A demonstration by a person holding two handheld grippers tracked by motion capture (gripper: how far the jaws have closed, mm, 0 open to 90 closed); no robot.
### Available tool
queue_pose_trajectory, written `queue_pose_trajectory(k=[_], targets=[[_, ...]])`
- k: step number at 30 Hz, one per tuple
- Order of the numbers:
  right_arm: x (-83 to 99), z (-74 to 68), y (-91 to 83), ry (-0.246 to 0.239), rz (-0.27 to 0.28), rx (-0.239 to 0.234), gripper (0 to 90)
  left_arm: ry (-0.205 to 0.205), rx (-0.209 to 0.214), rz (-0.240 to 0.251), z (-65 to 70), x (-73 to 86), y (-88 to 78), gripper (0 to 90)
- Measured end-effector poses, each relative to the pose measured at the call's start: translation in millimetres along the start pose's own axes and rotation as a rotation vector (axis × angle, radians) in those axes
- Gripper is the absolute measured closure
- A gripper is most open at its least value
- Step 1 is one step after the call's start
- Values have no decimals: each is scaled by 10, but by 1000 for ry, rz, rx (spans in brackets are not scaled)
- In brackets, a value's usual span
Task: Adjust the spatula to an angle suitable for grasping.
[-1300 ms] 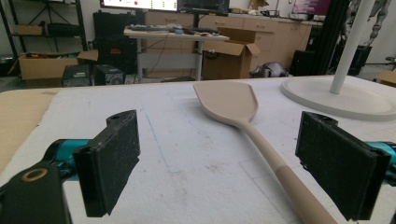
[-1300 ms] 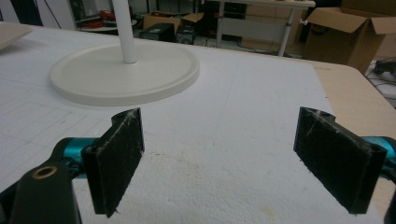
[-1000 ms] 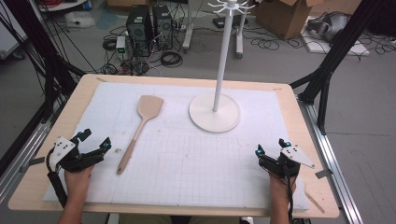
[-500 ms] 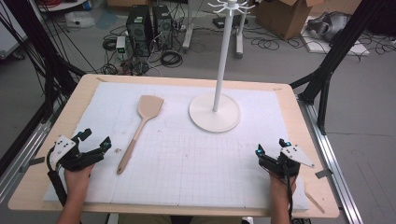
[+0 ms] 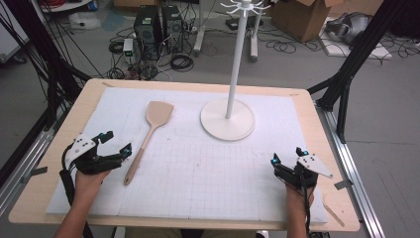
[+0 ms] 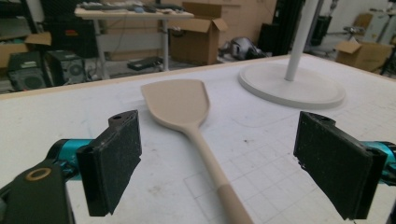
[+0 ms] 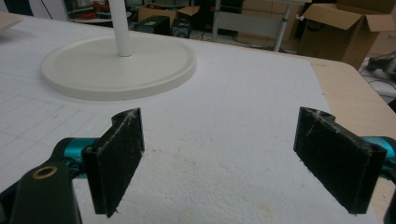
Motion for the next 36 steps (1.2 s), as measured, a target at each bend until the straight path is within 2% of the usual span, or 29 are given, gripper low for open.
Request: queue_pose_trajectory(k=[3, 4, 6, 8, 12, 16, 20, 22, 26, 28, 30, 34, 36], targets=[[-1, -7, 0, 4, -3, 0, 149, 22, 20, -66, 70, -43, 123, 157], [3, -4, -1, 2, -5, 0, 149, 22, 20, -66, 70, -43, 123, 157], [2, -1, -1, 4, -4, 2, 149, 25, 29, -120, 107, -32, 209, 157], [4, -4, -3, 6, -7, 0, 150, 26, 28, -134, 118, -20, 235, 162], [3, -4, -2, 4, -7, 1, 150, 28, -1, -217, 118, 63, 321, 218], [3, -6, -1, 6, -7, 3, 150, 30, -31, -273, 90, 135, 376, 249], [2, -8, 1, 6, -7, 2, 150, 25, -43, -318, 85, 198, 430, 265], [2, -7, 1, 6, -7, 2, 150, 27, -59, -365, 72, 267, 477, 303], [2, -7, 4, 1, -6, 2, 150, 30, -82, -402, 49, 321, 544, 330], [2, -7, 3, 1, -6, 2, 150, 28, -90, -405, 44, 324, 571, 330], [1, -8, 3, 1, -6, 1, 150, 26, -106, -428, 20, 319, 632, 332], [2, -7, 3, 1, -7, 2, 150, 30, -113, -440, 7, 291, 695, 366], [1, -4, 6, -1, -4, 3, 150, 29, -127, -461, -17, 298, 740, 373]])
Point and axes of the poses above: each handheld gripper's, and its own axes: y roughly forward along the jaws, x roughly out of its underside, z roughly to its right, the point moved 7 cm from there along y, roughly forward along the jaws, and after that the axes turned 9 degrees about -y, right-handed, at the moved point
